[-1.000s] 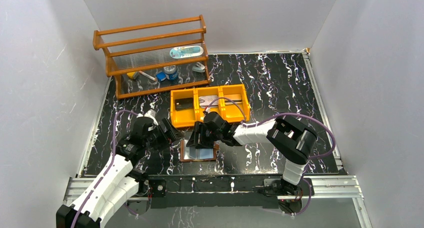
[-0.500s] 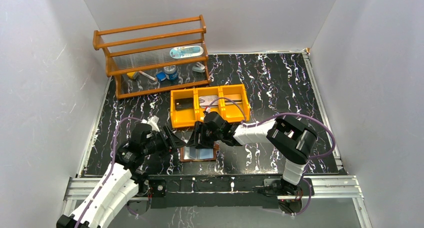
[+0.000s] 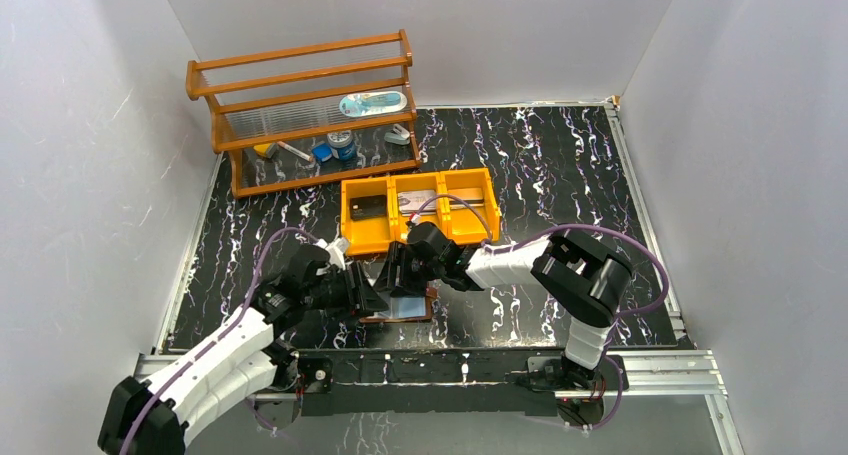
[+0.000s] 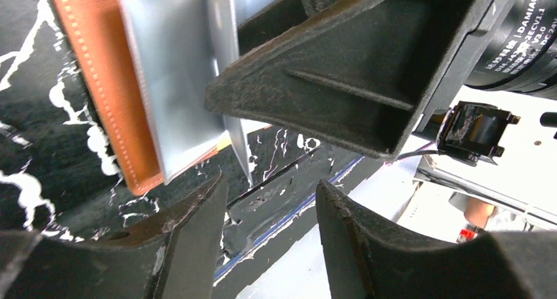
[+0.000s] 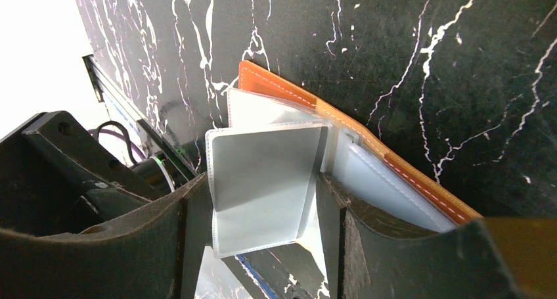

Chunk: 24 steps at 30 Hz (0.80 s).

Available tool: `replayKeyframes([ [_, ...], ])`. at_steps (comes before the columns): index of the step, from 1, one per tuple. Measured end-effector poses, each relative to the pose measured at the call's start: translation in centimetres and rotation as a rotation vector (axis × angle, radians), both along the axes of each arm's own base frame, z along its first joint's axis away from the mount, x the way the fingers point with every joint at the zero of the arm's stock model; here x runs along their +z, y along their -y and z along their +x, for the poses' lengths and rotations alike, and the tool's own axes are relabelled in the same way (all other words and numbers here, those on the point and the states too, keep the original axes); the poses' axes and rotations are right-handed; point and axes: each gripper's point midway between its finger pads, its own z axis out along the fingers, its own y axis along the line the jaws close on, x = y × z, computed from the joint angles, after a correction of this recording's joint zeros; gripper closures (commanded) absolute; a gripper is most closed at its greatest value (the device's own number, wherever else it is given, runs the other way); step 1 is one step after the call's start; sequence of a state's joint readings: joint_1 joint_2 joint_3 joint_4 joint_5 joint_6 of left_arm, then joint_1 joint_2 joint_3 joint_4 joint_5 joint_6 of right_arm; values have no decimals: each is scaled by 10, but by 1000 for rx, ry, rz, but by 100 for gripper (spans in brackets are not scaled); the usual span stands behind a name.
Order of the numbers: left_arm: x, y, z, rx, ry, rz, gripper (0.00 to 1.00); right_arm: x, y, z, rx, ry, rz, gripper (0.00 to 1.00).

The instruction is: Take the credit cards out of the card holder

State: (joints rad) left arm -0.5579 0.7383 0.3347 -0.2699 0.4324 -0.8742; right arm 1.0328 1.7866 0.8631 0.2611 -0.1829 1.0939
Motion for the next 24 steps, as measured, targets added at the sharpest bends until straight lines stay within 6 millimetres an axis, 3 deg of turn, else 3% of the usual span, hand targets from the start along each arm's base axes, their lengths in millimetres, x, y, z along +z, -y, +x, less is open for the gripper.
replayKeyframes([
  [10, -6, 19, 16, -55, 66, -29, 62, 0, 0, 0, -4, -5, 1, 33],
  [16, -22, 19, 14, -60, 58, -21, 69, 0, 0, 1, -4, -7, 2, 33],
  [24, -20, 19, 18, -48, 84, -31, 75, 0, 0, 0, -5, -7, 4, 32],
])
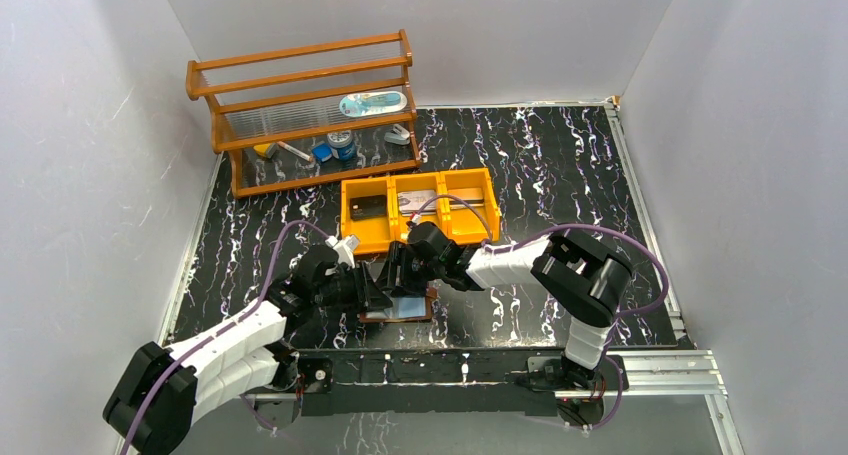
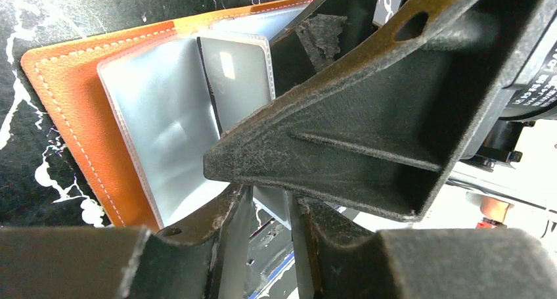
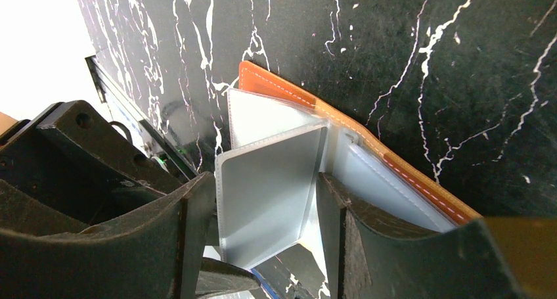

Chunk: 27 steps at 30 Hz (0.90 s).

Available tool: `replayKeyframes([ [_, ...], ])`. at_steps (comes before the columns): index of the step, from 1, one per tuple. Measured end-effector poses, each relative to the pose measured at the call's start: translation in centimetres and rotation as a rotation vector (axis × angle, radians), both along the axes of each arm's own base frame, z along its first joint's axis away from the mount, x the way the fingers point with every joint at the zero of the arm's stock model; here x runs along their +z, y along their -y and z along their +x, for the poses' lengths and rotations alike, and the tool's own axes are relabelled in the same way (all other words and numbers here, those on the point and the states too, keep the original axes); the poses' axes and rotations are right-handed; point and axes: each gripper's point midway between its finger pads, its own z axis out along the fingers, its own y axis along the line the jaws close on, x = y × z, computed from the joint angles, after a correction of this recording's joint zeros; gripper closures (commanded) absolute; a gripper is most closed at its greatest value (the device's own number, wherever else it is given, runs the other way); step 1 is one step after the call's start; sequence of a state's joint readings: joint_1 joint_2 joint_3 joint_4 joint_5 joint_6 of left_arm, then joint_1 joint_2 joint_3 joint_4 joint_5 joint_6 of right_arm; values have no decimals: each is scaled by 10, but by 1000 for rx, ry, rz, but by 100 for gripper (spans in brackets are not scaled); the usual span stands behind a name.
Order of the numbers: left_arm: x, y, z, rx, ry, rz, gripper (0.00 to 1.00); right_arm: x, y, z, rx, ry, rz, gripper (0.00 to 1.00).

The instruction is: Take the credit cards out of the card holder

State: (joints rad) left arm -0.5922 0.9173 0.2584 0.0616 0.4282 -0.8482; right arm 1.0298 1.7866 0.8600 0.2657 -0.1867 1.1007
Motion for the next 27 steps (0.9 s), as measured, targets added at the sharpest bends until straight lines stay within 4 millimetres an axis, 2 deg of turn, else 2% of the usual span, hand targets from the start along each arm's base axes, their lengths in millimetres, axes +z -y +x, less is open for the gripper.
replayKeyframes([
  [2, 0, 0, 0, 0, 0, 1, 74, 0, 0, 0, 0, 0, 0, 32],
  [4, -1, 0, 0, 0, -1, 4, 66, 0, 0, 0, 0, 0, 0, 32],
  [8, -9, -7, -1, 10, -13, 51, 62, 0, 0, 0, 0, 0, 0, 31],
  [11, -11, -11, 1, 19, -14, 87, 62, 1, 0, 0, 0, 1, 2, 31],
  [15, -12, -15, 2, 23, -13, 120, 71, 2, -1, 0, 4, 3, -1, 30],
  [17, -12, -16, 3, 23, -13, 130, 71, 3, -1, -1, 12, 4, -12, 29],
  [22, -3, -10, 5, -24, 12, 127, 69, 10, 12, -2, 14, 29, -56, 27],
  [25, 1, 0, 6, -74, 17, 106, 61, 32, 24, 5, -31, 81, -68, 25],
  [27, 3, 5, 6, -92, 22, 102, 58, 36, 34, 8, -73, 105, -82, 25],
])
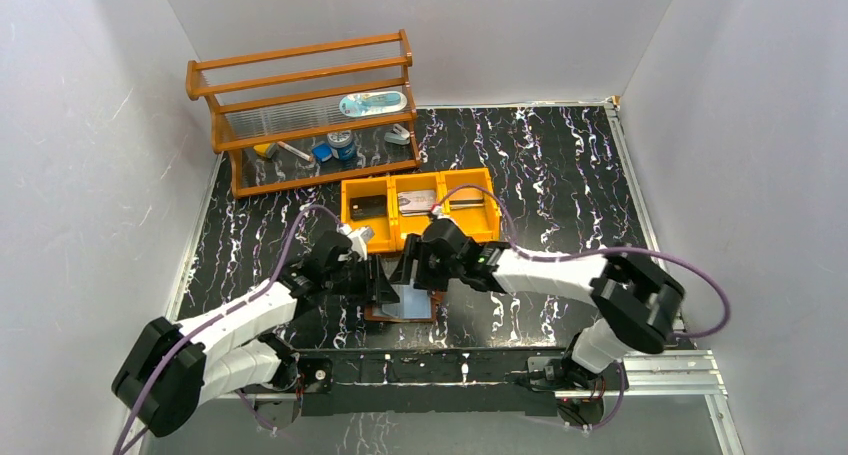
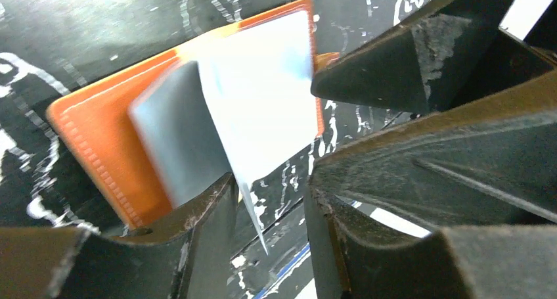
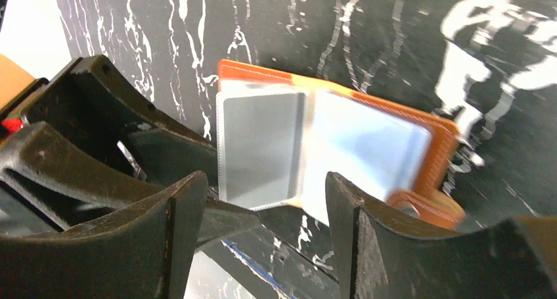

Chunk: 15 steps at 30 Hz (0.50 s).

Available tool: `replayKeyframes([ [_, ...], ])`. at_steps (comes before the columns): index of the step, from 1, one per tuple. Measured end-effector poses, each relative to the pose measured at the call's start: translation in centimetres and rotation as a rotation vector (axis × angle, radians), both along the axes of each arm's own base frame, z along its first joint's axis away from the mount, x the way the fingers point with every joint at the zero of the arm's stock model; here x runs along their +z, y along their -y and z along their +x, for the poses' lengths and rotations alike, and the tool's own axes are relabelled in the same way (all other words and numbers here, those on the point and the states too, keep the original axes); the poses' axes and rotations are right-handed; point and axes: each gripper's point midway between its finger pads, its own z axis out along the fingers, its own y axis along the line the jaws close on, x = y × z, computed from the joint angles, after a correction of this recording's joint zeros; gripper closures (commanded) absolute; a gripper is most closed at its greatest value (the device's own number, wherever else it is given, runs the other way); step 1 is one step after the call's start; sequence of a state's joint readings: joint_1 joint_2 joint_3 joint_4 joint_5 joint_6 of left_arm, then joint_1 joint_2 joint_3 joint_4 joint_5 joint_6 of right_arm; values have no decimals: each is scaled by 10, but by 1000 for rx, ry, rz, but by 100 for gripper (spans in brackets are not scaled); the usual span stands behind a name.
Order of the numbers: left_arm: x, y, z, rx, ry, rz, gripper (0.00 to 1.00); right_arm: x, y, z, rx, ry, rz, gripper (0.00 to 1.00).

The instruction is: Take the credit cards out of the card holder

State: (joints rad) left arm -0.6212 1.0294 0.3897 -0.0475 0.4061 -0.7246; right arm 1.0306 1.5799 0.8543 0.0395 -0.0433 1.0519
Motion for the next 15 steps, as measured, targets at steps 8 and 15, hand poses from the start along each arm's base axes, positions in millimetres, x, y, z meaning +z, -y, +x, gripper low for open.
replayKeyframes([
  [8, 14, 34, 4, -104, 36, -30, 48, 10, 59, 4, -191, 62, -57, 25],
  [15, 16, 34, 5, -91, 67, -8, 44, -2, 84, 2, -262, 61, -106, 31],
])
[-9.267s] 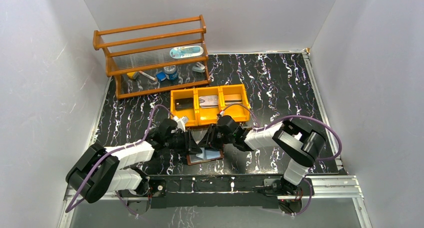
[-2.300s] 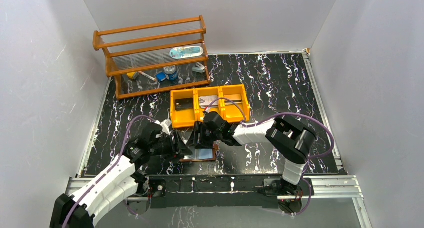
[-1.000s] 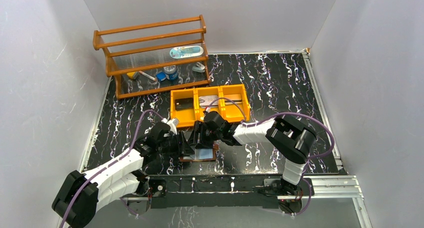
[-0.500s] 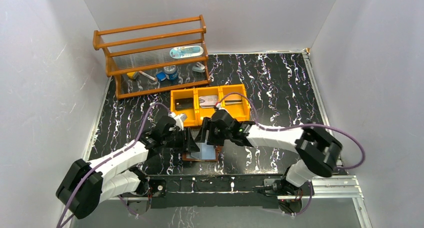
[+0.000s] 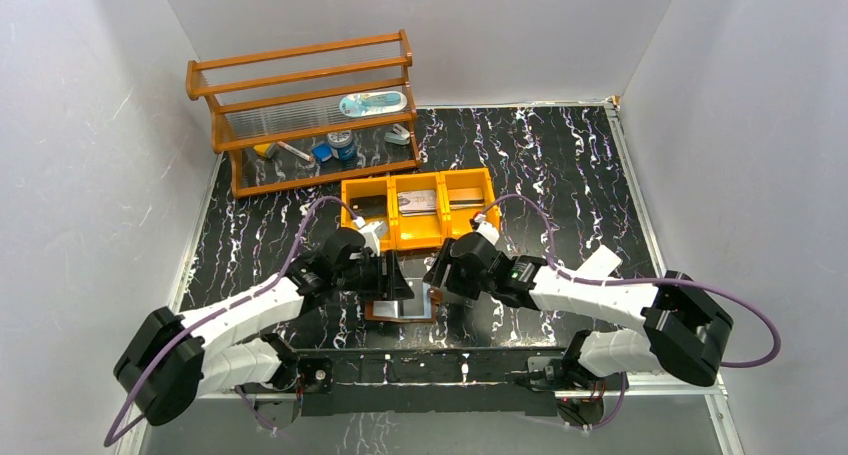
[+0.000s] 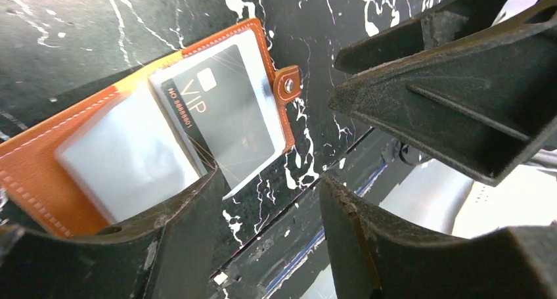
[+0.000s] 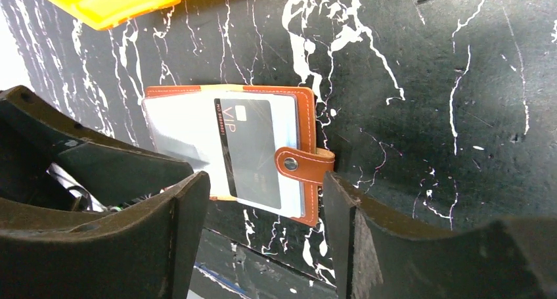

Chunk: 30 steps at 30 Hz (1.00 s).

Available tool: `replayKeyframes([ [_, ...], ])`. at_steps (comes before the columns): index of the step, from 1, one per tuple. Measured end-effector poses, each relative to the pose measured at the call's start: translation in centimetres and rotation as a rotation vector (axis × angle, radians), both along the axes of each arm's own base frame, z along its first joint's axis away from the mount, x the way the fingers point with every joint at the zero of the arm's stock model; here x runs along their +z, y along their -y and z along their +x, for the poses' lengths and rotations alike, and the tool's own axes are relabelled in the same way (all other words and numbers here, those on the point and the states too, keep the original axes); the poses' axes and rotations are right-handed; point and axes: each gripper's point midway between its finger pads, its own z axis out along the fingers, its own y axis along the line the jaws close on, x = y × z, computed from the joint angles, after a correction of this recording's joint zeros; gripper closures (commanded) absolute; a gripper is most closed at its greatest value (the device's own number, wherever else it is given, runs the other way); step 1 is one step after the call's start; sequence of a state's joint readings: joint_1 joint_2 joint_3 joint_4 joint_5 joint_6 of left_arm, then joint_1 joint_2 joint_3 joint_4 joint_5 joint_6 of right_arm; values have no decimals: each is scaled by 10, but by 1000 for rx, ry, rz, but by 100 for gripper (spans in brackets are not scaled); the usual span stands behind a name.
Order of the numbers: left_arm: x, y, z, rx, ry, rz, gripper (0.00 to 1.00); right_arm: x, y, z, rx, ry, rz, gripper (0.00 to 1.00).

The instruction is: Take the credit cards out of the card holder

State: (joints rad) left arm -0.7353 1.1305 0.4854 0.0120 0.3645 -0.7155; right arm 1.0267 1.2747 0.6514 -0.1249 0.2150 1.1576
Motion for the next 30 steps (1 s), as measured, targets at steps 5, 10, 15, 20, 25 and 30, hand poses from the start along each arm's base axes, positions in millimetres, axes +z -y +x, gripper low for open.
replayKeyframes([
  [5, 13, -18, 8, 85, 75, 37, 43, 5, 0, 0, 1, 15, 15, 42],
  [10, 12, -41, 12, 174, 108, 121, 43, 6, -7, -4, 59, 10, 29, 51],
  [15, 4, -59, 16, 253, 99, 204, 38, 5, -25, -8, 141, -16, 39, 52],
  [20, 5, -65, 18, 293, 104, 219, 35, -1, -42, -11, 213, -46, 44, 51],
  [25, 13, -65, 19, 306, 124, 193, 34, -13, -48, -14, 244, -80, 22, 49],
  [30, 20, -63, 20, 305, 143, 165, 32, -28, -44, -16, 248, -106, -21, 47],
])
